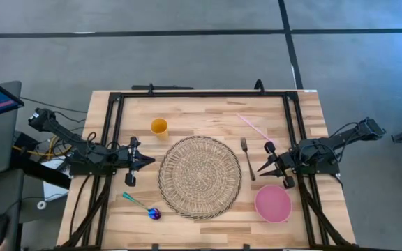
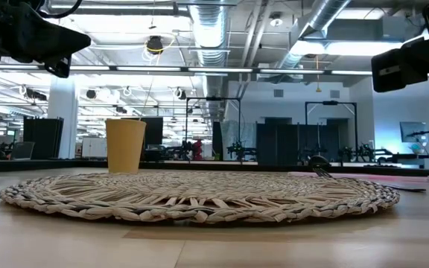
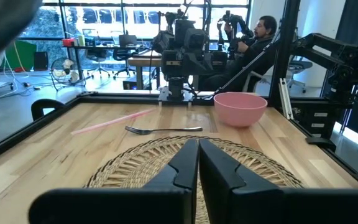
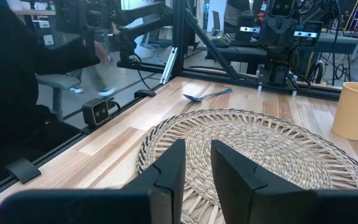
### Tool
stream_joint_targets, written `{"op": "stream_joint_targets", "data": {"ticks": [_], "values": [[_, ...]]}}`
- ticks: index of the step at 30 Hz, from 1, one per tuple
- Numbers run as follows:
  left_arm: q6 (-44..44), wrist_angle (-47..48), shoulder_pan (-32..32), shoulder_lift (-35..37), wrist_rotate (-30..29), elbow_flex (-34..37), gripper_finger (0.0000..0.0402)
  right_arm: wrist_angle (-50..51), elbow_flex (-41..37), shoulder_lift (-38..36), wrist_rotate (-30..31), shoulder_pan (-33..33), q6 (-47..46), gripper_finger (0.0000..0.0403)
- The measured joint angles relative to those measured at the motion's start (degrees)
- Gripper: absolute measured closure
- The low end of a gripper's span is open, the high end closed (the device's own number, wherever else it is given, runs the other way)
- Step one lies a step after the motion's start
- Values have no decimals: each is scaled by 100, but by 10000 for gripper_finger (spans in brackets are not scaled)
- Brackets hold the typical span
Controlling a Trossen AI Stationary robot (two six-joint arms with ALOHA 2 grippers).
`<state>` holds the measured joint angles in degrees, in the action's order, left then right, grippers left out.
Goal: Pick & Place Utensil
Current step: Put the pink bowl in the center of the brown mat
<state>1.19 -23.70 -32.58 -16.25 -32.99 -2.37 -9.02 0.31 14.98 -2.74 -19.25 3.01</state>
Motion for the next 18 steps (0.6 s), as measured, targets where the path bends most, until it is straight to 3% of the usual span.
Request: {"op": "stream_joint_targets", "data": {"ticks": [6,18], "values": [[-1,1,0,0,0,1,387,-3,0,-2,405,84,2,333],[0,0,0,0,1,0,387,-567,-2,-2,413,105,44,333]]}}
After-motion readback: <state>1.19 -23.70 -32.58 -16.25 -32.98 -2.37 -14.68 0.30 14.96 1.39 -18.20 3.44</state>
